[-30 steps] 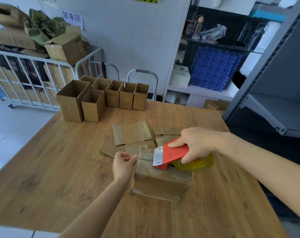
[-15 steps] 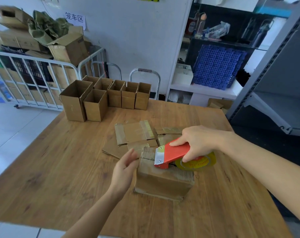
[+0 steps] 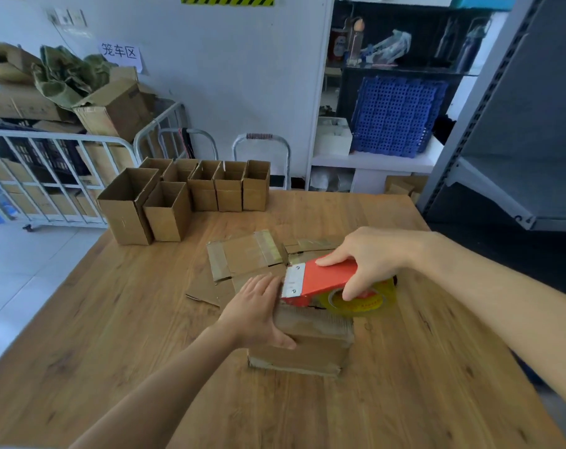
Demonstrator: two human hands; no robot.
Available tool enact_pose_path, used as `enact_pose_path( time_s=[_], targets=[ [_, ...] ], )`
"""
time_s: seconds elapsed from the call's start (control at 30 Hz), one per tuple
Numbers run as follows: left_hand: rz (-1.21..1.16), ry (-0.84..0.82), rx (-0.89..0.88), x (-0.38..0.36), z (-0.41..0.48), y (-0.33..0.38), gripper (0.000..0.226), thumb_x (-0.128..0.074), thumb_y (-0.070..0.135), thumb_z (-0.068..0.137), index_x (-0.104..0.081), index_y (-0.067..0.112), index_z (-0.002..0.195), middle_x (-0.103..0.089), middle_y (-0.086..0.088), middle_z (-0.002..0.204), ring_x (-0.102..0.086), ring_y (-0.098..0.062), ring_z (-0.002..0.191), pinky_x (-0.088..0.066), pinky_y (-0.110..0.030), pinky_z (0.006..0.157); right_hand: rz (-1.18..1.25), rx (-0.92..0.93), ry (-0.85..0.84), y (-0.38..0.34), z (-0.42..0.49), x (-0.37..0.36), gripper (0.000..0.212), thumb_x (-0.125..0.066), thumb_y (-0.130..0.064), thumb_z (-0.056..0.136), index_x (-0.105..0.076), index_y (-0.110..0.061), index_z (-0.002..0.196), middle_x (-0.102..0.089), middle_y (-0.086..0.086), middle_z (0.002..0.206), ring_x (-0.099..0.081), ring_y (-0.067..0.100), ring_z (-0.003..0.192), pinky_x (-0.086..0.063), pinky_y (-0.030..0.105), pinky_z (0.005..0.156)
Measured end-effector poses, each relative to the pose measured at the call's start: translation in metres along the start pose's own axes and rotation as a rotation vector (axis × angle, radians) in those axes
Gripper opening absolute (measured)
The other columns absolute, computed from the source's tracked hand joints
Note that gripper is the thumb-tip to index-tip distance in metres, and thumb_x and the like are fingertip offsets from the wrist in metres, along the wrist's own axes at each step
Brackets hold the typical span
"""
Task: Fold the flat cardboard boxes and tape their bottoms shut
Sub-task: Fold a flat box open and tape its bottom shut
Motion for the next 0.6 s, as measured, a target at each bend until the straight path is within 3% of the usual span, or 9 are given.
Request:
enact_pose_path(
  time_s=[0.13,0.33,0.5,0.6],
  targets=[
    [0.035,-0.02,-0.049,-0.001,0.008,0.0,0.13,-0.061,0.087,0.054,-0.01,0.021,0.153,-0.02,0.005,0.156,-0.012,-0.015,0.145,-0.011,-0.035,0.121,0.073,0.02,0.014,0.015,-0.019,-0.013,0.079,-0.071,-0.054,0.078,-0.03,-0.051,0.146,-0.034,-0.023,0.09,-0.043,0.004,0.079,-0.037,0.021,0.067],
    [0.085,-0.057,-0.045,0.0,0.005,0.0,0.128,-0.058,0.086,0.059,-0.004,0.019,0.154,-0.011,0.003,0.159,-0.004,-0.015,0.147,-0.001,-0.03,0.117,0.082,0.01,0.004,0.036,-0.039,-0.028,0.08,-0.072,-0.056,0.077,-0.031,-0.049,0.145,-0.034,-0.022,0.089,-0.041,0.001,0.077,-0.031,0.019,0.061],
    [0.149,-0.079,-0.062,-0.001,0.005,0.003,0.128,-0.053,0.089,0.061,-0.001,0.017,0.154,-0.008,0.002,0.16,-0.002,-0.016,0.147,0.0,-0.03,0.118,0.175,-0.052,-0.046,0.062,-0.069,-0.068,0.086,-0.073,-0.057,0.073,-0.027,-0.055,0.145,-0.044,-0.011,0.105,-0.05,0.009,0.093,-0.049,0.025,0.079],
    [0.188,-0.062,-0.079,-0.001,0.004,0.004,0.126,-0.053,0.088,0.063,-0.002,0.017,0.154,-0.009,0.003,0.16,-0.002,-0.015,0.147,0.004,-0.026,0.115,0.225,-0.047,-0.033,0.069,-0.076,-0.081,0.084,-0.072,-0.053,0.075,-0.024,-0.057,0.144,-0.041,-0.012,0.105,-0.05,0.009,0.094,-0.05,0.025,0.076]
  ],
)
Point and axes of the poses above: each hand's wrist, its own z-axis towards the middle knuckle, its own x-axis out of the back of the hand, y = z × x, the point moved 2 cm from there along z, towards the middle knuckle
